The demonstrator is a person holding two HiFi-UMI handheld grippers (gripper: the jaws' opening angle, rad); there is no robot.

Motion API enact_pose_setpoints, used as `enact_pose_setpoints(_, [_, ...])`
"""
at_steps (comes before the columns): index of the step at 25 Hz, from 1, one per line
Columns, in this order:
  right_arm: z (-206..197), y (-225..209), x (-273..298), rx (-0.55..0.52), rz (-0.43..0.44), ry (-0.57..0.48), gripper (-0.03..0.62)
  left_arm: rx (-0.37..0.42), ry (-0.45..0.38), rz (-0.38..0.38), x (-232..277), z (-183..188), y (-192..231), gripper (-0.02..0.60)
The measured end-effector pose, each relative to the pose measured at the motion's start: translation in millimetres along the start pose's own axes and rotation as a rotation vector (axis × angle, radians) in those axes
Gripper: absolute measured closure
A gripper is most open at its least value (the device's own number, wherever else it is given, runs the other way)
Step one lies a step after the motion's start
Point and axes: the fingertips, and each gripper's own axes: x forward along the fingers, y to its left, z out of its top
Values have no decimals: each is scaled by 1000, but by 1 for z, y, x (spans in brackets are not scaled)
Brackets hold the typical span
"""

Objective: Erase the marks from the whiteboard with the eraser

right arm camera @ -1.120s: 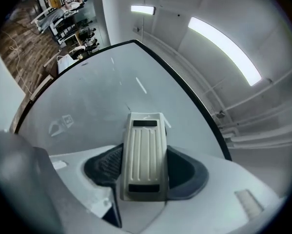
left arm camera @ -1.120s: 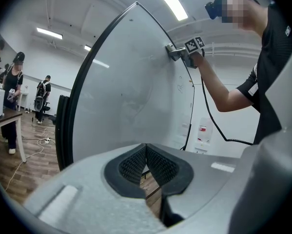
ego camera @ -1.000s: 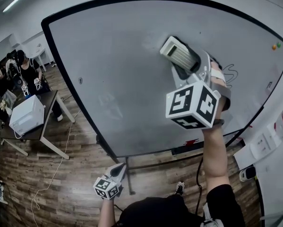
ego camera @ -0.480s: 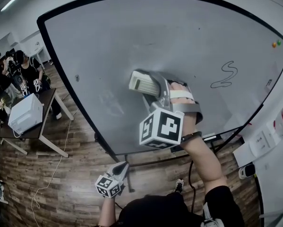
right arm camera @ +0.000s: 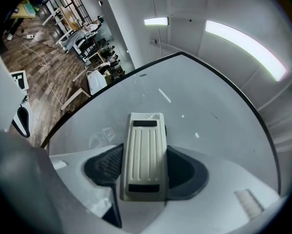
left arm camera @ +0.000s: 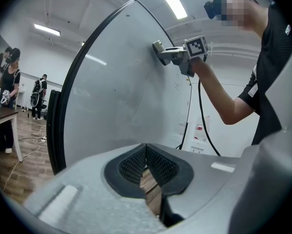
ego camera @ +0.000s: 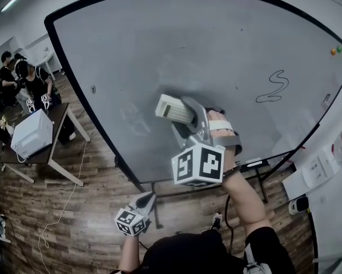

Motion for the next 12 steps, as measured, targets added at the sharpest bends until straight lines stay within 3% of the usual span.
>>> enact_pose_setpoints(6, [-39, 37, -6, 241, 71, -57, 341, 3, -9, 1, -2, 2, -2, 571])
enact_pose_setpoints(12, [-92, 62, -13, 420, 75, -48, 341, 7, -3, -3, -2, 1, -2, 571])
